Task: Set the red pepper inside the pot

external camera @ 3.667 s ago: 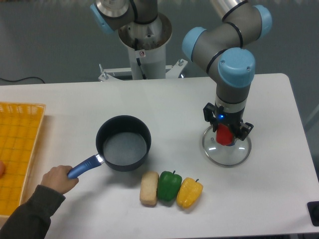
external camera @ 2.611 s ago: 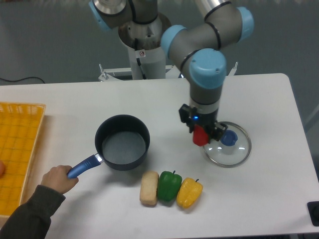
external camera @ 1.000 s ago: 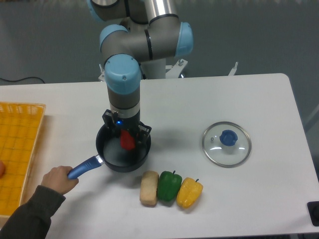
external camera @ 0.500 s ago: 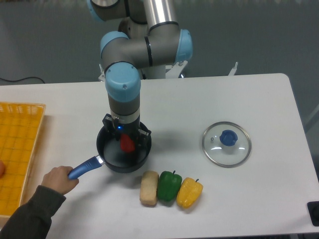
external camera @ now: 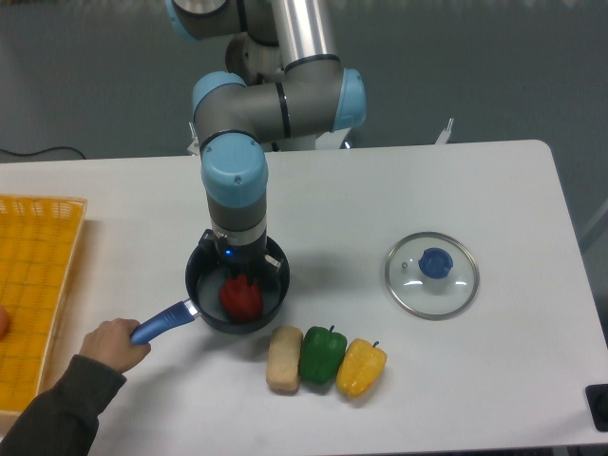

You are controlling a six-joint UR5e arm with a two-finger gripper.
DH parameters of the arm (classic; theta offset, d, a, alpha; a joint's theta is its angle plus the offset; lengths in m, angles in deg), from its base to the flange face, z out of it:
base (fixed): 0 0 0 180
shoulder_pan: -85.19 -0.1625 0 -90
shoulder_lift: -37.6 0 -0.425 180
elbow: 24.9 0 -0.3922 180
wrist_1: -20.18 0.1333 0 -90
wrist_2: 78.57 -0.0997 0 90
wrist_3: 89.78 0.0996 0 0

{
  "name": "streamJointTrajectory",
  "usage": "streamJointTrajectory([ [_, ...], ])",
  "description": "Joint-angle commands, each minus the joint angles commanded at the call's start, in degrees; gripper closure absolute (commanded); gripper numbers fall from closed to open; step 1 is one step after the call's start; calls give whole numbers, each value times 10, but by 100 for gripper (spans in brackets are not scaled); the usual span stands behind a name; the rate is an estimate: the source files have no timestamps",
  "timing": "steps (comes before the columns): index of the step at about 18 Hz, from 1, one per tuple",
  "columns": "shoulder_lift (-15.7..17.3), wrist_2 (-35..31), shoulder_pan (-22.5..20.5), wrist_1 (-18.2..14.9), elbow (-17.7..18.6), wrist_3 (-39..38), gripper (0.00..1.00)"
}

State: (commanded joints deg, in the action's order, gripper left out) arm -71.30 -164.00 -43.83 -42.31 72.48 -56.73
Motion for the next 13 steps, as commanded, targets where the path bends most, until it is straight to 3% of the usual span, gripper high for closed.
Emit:
streamJointTrajectory([
  [8,15,-1,-1,-3,-4,1,65],
  [12,31,-3,-5,-9,-5,5,57],
  [13,35,-3,-5,-9,-5,6,48],
])
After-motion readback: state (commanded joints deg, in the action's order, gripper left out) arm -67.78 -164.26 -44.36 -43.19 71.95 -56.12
